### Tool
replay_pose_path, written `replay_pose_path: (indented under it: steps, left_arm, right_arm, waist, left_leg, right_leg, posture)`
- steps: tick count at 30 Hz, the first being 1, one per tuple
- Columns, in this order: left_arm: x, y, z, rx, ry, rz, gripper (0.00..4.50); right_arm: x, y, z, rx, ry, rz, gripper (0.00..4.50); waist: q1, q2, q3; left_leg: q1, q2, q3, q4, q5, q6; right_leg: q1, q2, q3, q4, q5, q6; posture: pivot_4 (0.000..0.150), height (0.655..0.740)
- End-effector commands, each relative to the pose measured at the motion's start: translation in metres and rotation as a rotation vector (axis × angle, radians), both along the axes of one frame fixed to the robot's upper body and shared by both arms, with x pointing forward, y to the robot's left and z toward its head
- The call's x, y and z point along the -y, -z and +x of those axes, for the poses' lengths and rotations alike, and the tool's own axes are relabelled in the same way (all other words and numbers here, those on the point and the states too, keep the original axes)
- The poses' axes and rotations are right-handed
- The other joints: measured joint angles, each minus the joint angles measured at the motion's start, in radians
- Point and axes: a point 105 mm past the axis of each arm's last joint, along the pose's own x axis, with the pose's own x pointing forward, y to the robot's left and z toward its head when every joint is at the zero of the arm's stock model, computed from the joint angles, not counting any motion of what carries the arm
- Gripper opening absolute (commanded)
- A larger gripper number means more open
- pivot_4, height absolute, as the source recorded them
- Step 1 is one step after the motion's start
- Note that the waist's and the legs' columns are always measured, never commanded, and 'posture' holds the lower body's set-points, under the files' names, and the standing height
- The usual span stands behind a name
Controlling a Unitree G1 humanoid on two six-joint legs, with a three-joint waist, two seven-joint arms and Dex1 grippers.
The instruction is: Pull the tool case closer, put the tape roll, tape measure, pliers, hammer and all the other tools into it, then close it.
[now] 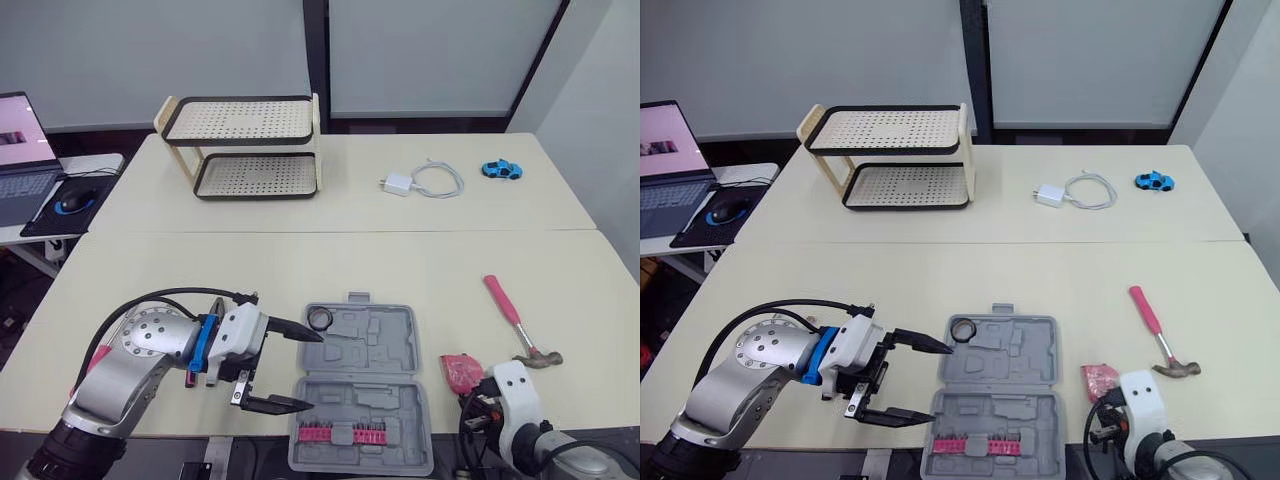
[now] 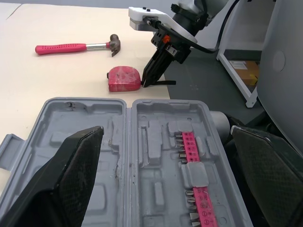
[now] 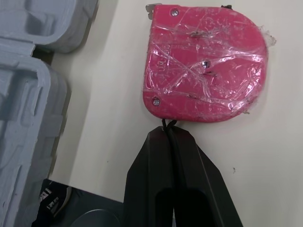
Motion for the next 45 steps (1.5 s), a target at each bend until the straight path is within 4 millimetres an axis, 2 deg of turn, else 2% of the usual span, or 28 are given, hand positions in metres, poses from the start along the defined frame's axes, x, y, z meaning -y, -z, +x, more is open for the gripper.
replay_pose_path:
  steps: [1,5,6,7,10,13,16,19,23,26,29,35,45]
  left_arm:
    - [0.004,-0.004,-0.003,0.011,0.016,-0.012,4.50]
    - [0.004,-0.004,-0.003,0.013,0.013,-0.012,4.50]
    - [0.004,-0.004,-0.002,0.013,0.012,-0.012,4.50]
    - [0.004,-0.004,-0.002,0.014,0.011,-0.013,4.50]
    - [0.004,-0.003,-0.002,0.014,0.007,-0.014,4.50]
    - [0.003,-0.003,-0.002,0.013,0.003,-0.014,4.50]
    - [0.003,-0.002,-0.002,0.013,-0.001,-0.014,4.50]
    - [0.002,-0.003,-0.001,0.017,-0.004,-0.018,4.50]
    - [0.002,-0.004,0.000,0.029,-0.002,-0.028,4.50]
    - [0.003,-0.005,0.000,0.041,0.004,-0.035,4.50]
    - [0.005,-0.006,-0.001,0.052,0.012,-0.038,4.50]
    - [0.012,-0.008,-0.003,0.083,0.036,-0.043,4.50]
    - [0.018,-0.010,-0.006,0.075,0.041,-0.049,4.50]
  right_arm:
    - [-0.005,0.001,-0.005,-0.022,-0.019,0.018,0.03]
    - [-0.003,-0.001,-0.003,-0.019,-0.003,0.033,0.03]
    - [-0.004,-0.004,-0.002,-0.015,0.000,0.051,0.34]
    - [-0.005,-0.006,-0.002,-0.008,0.004,0.066,0.46]
    - [-0.008,-0.019,-0.004,0.003,-0.006,0.109,1.40]
    - [-0.008,-0.034,-0.014,-0.011,-0.083,0.136,2.40]
    - [0.002,-0.054,-0.020,-0.018,-0.237,0.094,3.47]
    - [0.017,-0.074,-0.009,0.058,-0.482,-0.069,4.48]
    - [0.030,-0.083,0.013,0.163,-0.780,-0.243,4.48]
    - [0.039,-0.078,0.026,0.206,-1.012,-0.351,4.48]
    - [0.042,-0.072,0.036,0.224,-1.152,-0.375,4.48]
    - [0.033,-0.055,0.050,0.217,-1.281,-0.369,4.48]
    - [0.032,-0.039,0.066,0.208,-1.307,-0.405,4.48]
  waist:
    - [0.000,0.000,0.000]
    - [0.000,0.000,0.000]
    - [0.000,0.000,0.000]
    - [0.000,0.000,0.000]
    - [0.000,0.000,0.000]
    - [0.001,0.001,0.000]
    - [0.002,0.001,0.000]
    - [0.001,0.000,0.001]
    - [0.000,-0.001,0.002]
    - [0.000,-0.002,0.002]
    - [0.000,-0.003,0.003]
    - [0.001,-0.003,0.003]
    - [0.001,-0.003,0.003]
  left_leg:
    - [0.000,0.000,0.000,0.000,0.000,0.000]
    - [0.000,0.000,0.000,0.000,0.000,0.000]
    - [0.000,0.000,0.000,0.000,0.000,0.000]
    - [0.000,0.000,0.000,0.000,0.000,0.000]
    - [0.000,0.000,0.000,0.000,0.000,0.000]
    - [0.000,0.000,0.000,0.000,0.000,0.000]
    - [0.000,0.000,0.000,0.000,0.000,0.000]
    - [0.001,-0.002,0.002,0.001,0.000,0.000]
    - [0.004,-0.001,0.006,0.000,0.000,0.000]
    - [0.005,-0.001,0.008,0.001,0.000,0.000]
    - [0.004,0.000,0.008,0.001,0.000,0.000]
    - [0.004,0.000,0.007,0.001,0.000,0.000]
    - [0.003,0.000,0.007,0.002,0.000,0.000]
  right_leg:
    - [0.000,0.000,0.000,0.000,0.000,0.000]
    - [0.000,0.000,0.000,0.000,0.000,0.000]
    - [0.000,0.000,0.000,0.000,0.000,0.000]
    - [0.000,0.000,0.000,0.000,0.000,0.000]
    - [0.000,0.000,0.000,0.000,0.000,0.000]
    - [0.000,0.000,0.000,0.000,0.000,0.000]
    - [0.001,0.000,0.000,-0.001,0.000,0.000]
    - [0.002,0.000,0.000,-0.001,0.000,0.000]
    - [0.005,0.002,-0.001,-0.002,0.000,0.000]
    - [0.006,0.002,0.000,-0.002,0.000,0.000]
    - [0.005,0.000,0.000,-0.002,0.000,0.000]
    - [0.005,-0.001,0.000,-0.002,0.000,0.000]
    - [0.005,-0.001,0.000,-0.002,0.000,0.000]
  posture:
    - [0.150,0.7400]
    - [0.150,0.7400]
    - [0.150,0.7400]
    - [0.150,0.7400]
    - [0.150,0.7400]
    - [0.150,0.7400]
    - [0.150,0.7400]
    - [0.150,0.7400]
    - [0.150,0.7400]
    - [0.150,0.7400]
    - [0.150,0.7400]
    - [0.150,0.7400]
    - [0.150,0.7400]
